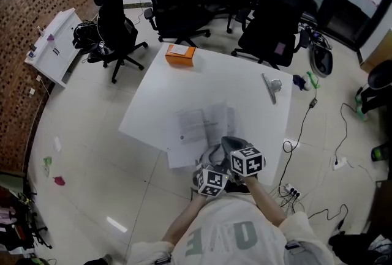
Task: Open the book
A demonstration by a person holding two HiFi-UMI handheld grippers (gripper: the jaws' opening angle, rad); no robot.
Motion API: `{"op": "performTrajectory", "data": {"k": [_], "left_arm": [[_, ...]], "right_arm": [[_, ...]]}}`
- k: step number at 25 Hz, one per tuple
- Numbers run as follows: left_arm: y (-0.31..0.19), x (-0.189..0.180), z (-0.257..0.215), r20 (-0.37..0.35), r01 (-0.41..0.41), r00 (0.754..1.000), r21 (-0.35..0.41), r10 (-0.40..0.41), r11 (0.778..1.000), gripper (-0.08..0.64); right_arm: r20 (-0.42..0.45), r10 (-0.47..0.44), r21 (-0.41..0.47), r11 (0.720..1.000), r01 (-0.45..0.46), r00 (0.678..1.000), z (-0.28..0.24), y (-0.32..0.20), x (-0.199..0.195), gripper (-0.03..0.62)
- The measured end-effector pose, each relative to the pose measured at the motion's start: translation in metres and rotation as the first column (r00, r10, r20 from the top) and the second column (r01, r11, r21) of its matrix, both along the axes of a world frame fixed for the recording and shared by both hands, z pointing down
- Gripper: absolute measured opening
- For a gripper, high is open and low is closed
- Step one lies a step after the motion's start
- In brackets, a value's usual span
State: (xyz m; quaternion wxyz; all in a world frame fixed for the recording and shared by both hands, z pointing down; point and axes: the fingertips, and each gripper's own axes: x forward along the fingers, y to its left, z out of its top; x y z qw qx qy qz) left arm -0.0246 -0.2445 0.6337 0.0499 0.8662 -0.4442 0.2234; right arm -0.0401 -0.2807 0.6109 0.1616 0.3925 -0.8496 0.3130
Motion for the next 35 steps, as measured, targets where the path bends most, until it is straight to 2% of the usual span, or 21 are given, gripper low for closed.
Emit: {"op": "performTrajectory", "data": {"k": [3,7,11,14,17,20,28,32,35], "left_arm": [[0.000,0.000,-0.004,0.019,-0.002,1.000,0.031,0.002,1.000,0.155],[-0.001,-0.010,-0.017,-0.029,0.046,0.999,0.071,-0.044,0.996,0.070],[-0.002,-0.019,-0.034,-0.061,0.083,0.995,0.128,-0.076,0.988,0.048],[-0.006,-0.039,-0.050,-0.117,0.165,0.982,0.165,-0.147,0.972,0.033],[-0.010,-0.067,-0.060,-0.153,0.257,0.961,0.183,-0.230,0.949,0.032],[-0.007,-0.088,-0.061,-0.161,0.318,0.944,0.192,-0.290,0.928,0.032],[0.011,-0.125,-0.058,-0.155,0.419,0.906,0.206,-0.393,0.885,0.037],[0.023,-0.154,-0.047,-0.147,0.499,0.866,0.180,-0.478,0.848,0.044],[0.033,-0.178,-0.030,-0.114,0.551,0.834,0.139,-0.539,0.823,0.054]], "right_arm": [[0.006,0.008,0.009,1.000,-0.008,1.000,-0.004,-0.002,0.001,0.003],[0.060,0.054,0.023,0.998,-0.056,0.997,-0.015,-0.006,0.009,0.015],[0.115,0.087,0.083,0.992,-0.097,0.990,-0.035,-0.006,0.014,0.014],[0.113,0.116,0.167,0.977,-0.134,0.987,-0.047,-0.006,0.022,0.005],[0.097,0.126,0.191,0.971,-0.142,0.987,-0.047,-0.008,0.027,0.005],[0.060,0.113,0.177,0.977,-0.122,0.992,-0.032,-0.007,0.027,0.005],[-0.093,0.022,0.089,0.996,-0.014,0.995,0.035,0.015,0.010,0.005],[-0.152,-0.010,0.041,0.999,0.016,0.988,0.064,0.025,0.005,0.005],[-0.181,-0.038,-0.015,0.999,0.036,0.983,0.083,0.033,0.004,0.005]]}}
